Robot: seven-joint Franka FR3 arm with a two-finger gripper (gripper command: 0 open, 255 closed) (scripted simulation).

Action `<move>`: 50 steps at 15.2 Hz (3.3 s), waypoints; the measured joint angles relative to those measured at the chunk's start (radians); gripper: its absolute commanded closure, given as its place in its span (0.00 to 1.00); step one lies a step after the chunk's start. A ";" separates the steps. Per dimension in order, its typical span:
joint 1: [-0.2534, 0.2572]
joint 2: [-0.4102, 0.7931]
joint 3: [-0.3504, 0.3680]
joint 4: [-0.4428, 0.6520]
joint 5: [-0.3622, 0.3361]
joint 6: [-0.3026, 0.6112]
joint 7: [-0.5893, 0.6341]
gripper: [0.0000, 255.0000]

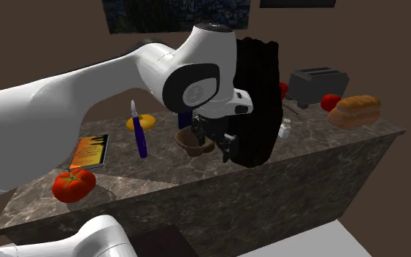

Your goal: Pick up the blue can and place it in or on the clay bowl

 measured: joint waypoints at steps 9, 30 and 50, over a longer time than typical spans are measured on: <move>0.004 -0.031 0.209 -0.043 0.059 0.151 0.253 0.00; -0.415 0.317 1.092 0.358 -0.211 0.420 1.133 0.00; -1.153 0.271 1.796 0.670 -0.274 0.428 1.320 0.00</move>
